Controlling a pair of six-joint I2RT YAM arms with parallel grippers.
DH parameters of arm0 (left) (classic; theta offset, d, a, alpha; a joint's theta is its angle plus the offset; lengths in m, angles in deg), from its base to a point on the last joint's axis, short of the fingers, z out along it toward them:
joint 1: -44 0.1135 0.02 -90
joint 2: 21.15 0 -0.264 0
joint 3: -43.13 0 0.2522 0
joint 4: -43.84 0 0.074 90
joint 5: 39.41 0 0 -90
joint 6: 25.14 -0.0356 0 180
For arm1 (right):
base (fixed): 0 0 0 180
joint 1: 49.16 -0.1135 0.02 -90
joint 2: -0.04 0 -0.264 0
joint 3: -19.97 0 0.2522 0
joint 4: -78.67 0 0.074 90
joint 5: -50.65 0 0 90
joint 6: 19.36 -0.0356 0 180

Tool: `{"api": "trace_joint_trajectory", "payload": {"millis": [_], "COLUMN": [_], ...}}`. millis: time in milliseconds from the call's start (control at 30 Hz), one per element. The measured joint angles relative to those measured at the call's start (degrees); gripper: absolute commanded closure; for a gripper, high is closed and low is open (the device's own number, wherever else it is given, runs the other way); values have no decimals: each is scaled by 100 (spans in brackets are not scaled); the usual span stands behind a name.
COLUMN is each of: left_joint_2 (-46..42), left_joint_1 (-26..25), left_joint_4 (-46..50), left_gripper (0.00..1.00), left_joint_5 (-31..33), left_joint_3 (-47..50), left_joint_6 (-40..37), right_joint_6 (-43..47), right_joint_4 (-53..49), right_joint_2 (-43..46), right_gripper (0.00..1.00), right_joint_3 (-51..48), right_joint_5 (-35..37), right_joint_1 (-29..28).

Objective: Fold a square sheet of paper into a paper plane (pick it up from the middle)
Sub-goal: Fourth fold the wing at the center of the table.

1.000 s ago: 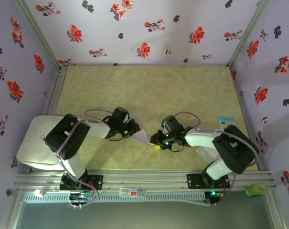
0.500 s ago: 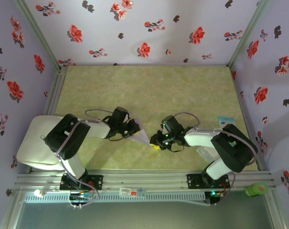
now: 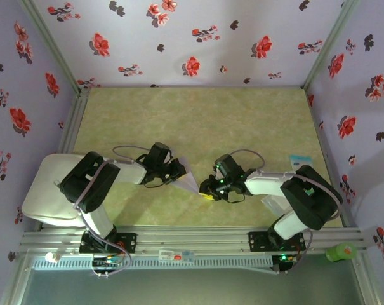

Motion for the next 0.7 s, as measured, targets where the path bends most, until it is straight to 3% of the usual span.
{"api": "trace_joint_trajectory", "payload": {"millis": [700], "left_joint_2": [0], "left_joint_1": [0], "left_joint_4": [11], "left_gripper": [92], "left_joint_5": [2], "left_joint_3": [-4], "left_joint_6": [0], "right_joint_6": [-55], "right_joint_4": [413], "right_joint_2": [-114], "right_gripper": [73], "right_joint_3": [-15], "right_joint_5": [-144], "right_joint_1": [2]}}
